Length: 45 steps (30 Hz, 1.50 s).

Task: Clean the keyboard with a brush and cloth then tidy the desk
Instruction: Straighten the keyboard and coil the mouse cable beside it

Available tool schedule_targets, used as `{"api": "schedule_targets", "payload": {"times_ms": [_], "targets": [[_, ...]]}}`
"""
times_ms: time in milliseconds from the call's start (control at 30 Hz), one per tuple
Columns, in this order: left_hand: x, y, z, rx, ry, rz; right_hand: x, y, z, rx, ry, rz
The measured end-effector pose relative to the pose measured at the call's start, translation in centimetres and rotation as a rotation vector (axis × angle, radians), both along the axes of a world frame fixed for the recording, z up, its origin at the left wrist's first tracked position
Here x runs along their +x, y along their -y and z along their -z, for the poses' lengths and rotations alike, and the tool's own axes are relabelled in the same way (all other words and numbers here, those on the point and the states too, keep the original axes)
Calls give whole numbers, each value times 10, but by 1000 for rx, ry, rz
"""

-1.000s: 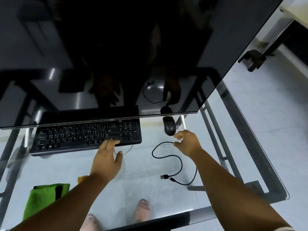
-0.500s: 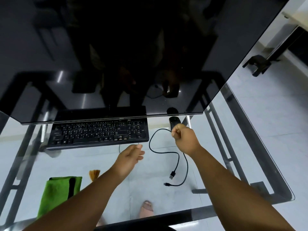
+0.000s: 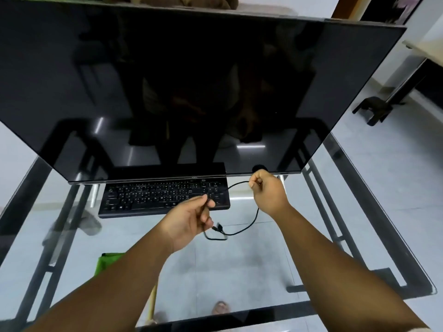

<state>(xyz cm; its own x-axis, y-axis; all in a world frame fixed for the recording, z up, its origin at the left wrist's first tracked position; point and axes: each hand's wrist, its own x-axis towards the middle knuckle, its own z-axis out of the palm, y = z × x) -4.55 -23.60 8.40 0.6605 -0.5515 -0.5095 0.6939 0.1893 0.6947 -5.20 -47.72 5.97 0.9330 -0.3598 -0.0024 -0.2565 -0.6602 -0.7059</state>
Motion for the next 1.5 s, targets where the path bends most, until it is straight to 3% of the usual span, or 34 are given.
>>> {"api": "schedule_targets", "payload": {"times_ms": [167, 367, 467, 667, 800, 900, 1100, 1200, 1367, 1500], "targets": [[14, -53, -13, -27, -2, -54, -4, 0, 13, -15, -106, 129], [13, -84, -18, 81, 100, -31, -14, -18, 26, -72, -258, 89], [10, -81, -18, 213, 163, 42, -9, -39, 19, -82, -207, 5], [7, -64, -28, 288, 216, 139, 7, -88, -8, -50, -18, -433], [13, -65, -33, 269, 187, 129, 17, -99, -4, -9, -3, -383], [18, -69, -35, 145, 121, 81, 16, -103, 2, 15, -66, -358], [25, -73, -38, -243, -75, -122, 12, -111, -7, 200, -283, -370], [35, -80, -35, -357, -132, -453, 8, -105, -9, 156, -363, -393], [56, -90, -25, -250, -190, -921, -3, -91, -19, 137, -454, -486], [65, -87, -20, -8, -126, -1048, -5, -93, -32, 126, -529, -675]]}}
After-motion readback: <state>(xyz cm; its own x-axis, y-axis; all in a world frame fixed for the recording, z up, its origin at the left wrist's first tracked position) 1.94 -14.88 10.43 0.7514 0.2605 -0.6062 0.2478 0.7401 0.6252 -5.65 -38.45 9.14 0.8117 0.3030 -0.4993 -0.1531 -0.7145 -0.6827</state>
